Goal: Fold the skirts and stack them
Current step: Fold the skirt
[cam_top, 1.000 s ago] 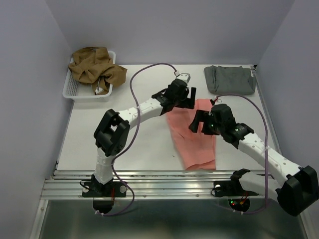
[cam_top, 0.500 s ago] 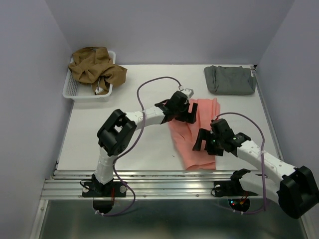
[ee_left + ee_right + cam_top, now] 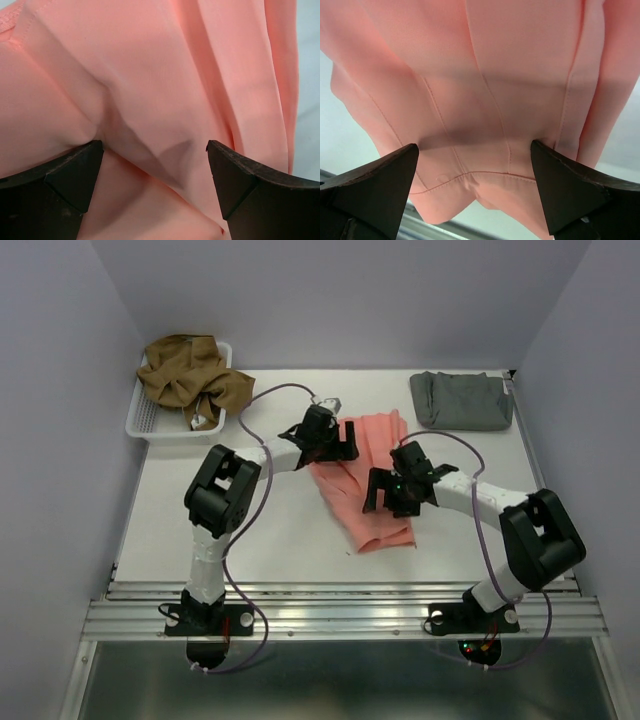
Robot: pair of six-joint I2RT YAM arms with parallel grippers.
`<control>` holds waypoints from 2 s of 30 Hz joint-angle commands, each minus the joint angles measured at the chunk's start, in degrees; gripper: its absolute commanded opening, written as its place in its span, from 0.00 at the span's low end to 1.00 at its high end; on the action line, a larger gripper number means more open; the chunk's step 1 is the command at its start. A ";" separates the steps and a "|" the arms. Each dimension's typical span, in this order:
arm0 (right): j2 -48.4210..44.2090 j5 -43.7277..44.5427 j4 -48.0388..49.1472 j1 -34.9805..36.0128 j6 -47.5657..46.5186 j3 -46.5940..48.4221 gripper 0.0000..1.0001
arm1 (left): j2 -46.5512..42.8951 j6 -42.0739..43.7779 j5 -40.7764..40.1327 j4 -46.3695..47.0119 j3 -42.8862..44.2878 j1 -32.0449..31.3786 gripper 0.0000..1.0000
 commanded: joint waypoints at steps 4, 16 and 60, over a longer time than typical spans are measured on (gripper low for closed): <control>12.05 0.04 7.06 -0.06 -11.62 10.31 1.00 | -3.63 0.89 -6.66 -4.91 -3.18 9.35 0.99; 1.18 -1.77 -1.56 -0.06 -18.04 15.95 1.00 | -11.27 3.18 -4.38 -6.50 5.27 9.62 0.99; 5.75 -16.84 18.57 2.40 -9.08 -7.69 1.00 | -3.63 0.37 -10.53 -13.09 -2.63 11.64 0.97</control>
